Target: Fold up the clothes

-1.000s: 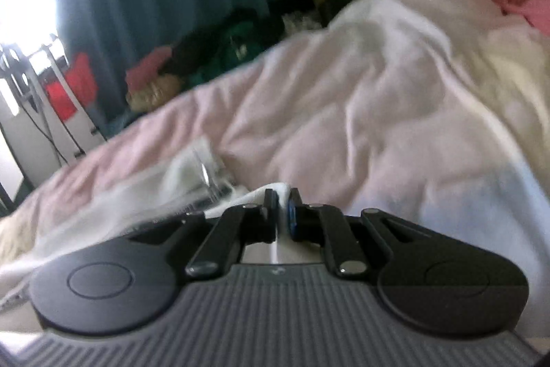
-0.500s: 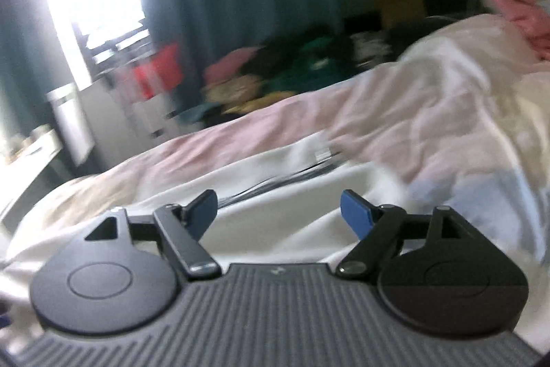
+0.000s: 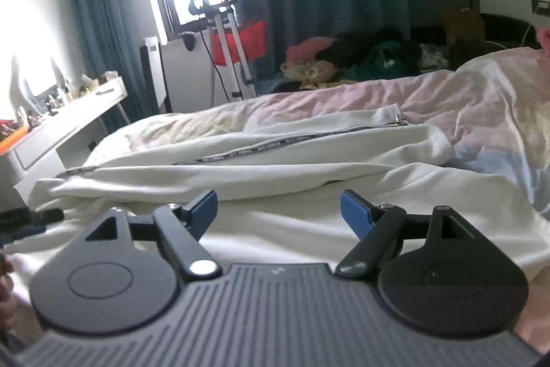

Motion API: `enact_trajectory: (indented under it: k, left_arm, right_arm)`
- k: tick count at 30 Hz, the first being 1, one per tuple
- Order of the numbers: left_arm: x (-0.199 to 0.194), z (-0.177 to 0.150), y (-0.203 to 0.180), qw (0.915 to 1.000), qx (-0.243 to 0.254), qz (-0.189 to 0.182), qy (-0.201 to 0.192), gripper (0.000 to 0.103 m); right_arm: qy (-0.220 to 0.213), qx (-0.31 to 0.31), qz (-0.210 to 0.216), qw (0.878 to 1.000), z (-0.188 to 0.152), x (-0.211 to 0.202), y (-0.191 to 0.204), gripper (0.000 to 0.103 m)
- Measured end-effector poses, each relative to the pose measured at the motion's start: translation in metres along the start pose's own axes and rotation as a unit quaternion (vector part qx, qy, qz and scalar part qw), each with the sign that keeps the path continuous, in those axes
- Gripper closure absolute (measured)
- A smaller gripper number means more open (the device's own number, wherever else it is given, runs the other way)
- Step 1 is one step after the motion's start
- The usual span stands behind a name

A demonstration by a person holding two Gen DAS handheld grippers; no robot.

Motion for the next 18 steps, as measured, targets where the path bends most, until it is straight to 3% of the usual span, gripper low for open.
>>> enact_trajectory:
  k: [3,6,8,11,14,18]
  left_arm:
    - [-0.01,-0.005,0.037,0.9966,-0.055,0.041,0.044,0.021]
    - [-0.019,-0.01,0.086,0.9788,-0.167,0.067,0.098,0.022]
    - [-0.028,-0.013,0.119,0.956,-0.251,0.079,0.13,0.022]
    - [-0.049,-0.016,0.166,0.9043,-0.385,0.098,0.155,0.022]
    - [-0.074,-0.012,0.201,0.8725,-0.455,0.114,0.135,0.022]
    - [-0.086,-0.011,0.223,0.8763,-0.443,0.142,0.127,0.022]
  right_arm:
    - [0.004,0.018,-0.003,1.0,-0.002,-0.002,-0.006,0.023]
    - [0.011,0.034,-0.015,0.999,-0.005,-0.002,-0.016,0.023]
    - [0.017,0.039,-0.041,0.998,-0.008,-0.002,-0.026,0.023]
    - [0.022,0.059,-0.06,0.996,-0.01,-0.002,-0.038,0.023]
    - [0.023,0.079,-0.066,0.994,-0.011,-0.003,-0.047,0.023]
    - [0.013,0.093,-0.078,0.993,-0.009,-0.003,-0.055,0.023]
Point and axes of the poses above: each gripper's, at about its wrist camera, not at the fingertips, and x roughly the way its jaws point, y to its left, z to its top, the point moved 9 cm from there along x, roughly the way its jaws point, and after that the axes turned 5 degrees about -y, right-handed, at the moved point
